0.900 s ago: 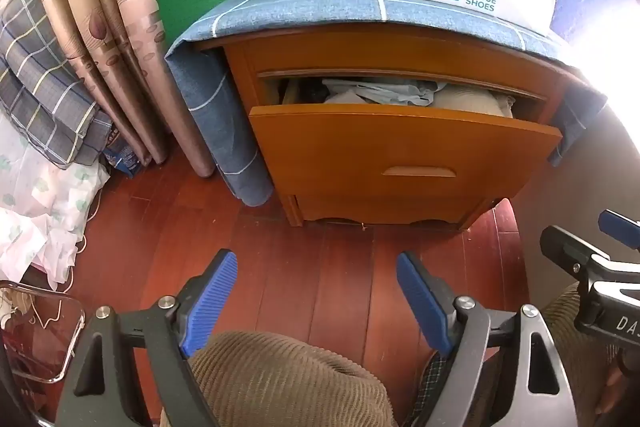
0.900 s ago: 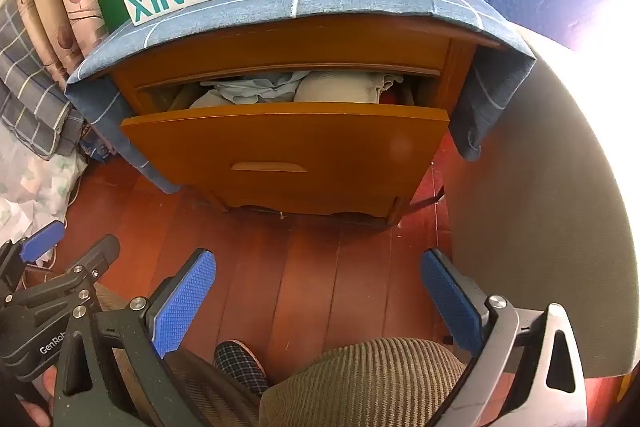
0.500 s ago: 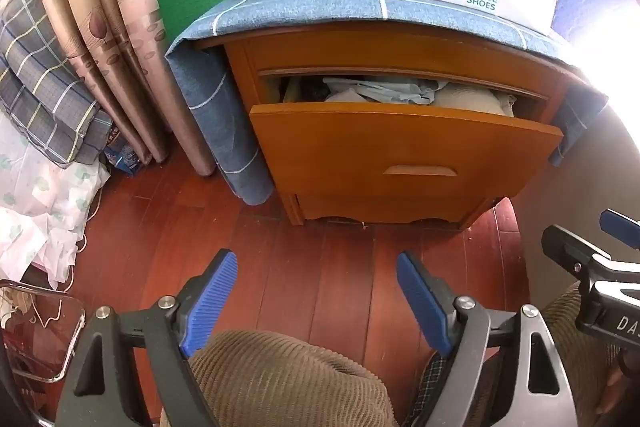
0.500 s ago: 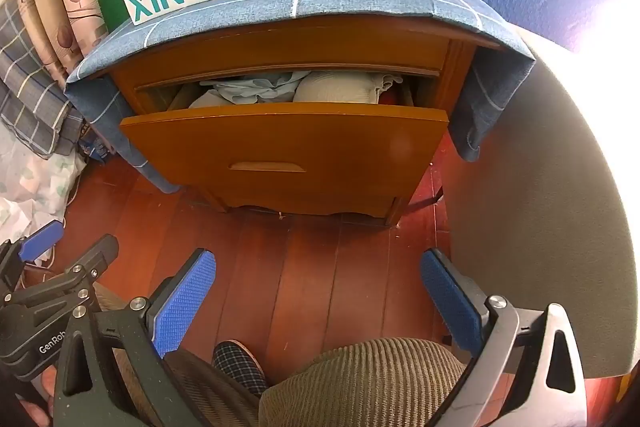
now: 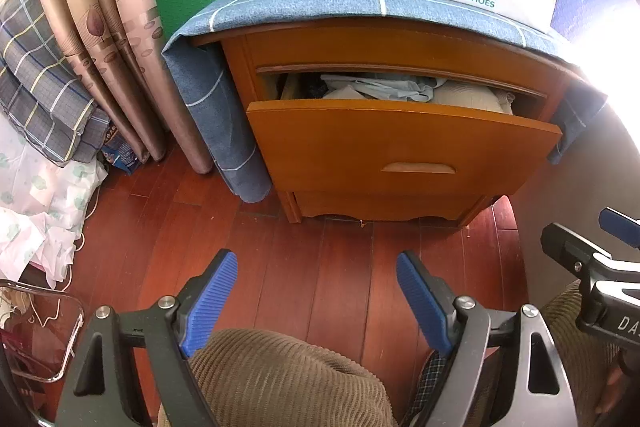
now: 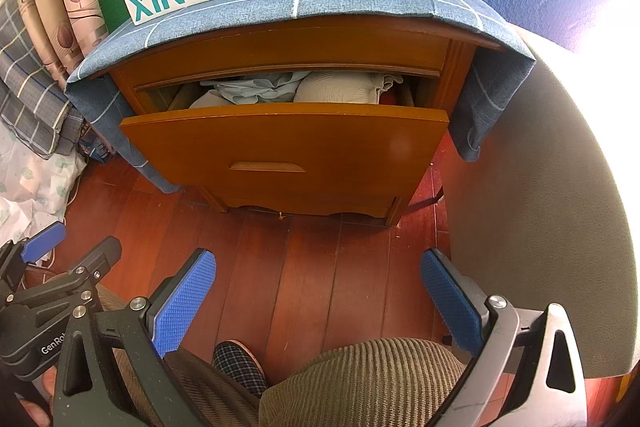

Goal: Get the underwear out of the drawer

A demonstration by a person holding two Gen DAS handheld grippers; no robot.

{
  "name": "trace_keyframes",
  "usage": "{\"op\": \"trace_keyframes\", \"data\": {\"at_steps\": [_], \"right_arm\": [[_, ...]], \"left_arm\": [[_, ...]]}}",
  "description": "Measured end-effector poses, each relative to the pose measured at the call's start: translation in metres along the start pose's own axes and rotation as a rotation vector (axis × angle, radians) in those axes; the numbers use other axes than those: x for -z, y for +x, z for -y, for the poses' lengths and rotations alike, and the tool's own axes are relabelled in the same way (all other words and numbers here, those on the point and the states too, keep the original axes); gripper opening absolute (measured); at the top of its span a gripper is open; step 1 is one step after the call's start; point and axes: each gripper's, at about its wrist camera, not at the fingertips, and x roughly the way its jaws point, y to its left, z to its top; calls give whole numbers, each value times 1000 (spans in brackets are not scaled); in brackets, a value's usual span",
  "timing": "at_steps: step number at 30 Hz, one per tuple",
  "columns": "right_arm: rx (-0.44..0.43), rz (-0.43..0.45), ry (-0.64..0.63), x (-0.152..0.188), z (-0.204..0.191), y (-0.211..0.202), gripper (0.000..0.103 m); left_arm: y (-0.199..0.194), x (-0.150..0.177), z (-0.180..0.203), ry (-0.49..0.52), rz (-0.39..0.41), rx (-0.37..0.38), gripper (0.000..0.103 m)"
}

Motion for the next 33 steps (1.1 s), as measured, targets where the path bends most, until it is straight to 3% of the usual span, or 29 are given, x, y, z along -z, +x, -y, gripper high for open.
{"op": "trace_keyframes", "data": {"at_steps": [33], "right_arm": [[-1, 0, 0, 1, -1, -1, 101]], "left_arm": [[3, 1, 5, -3, -9, -1, 84]]}}
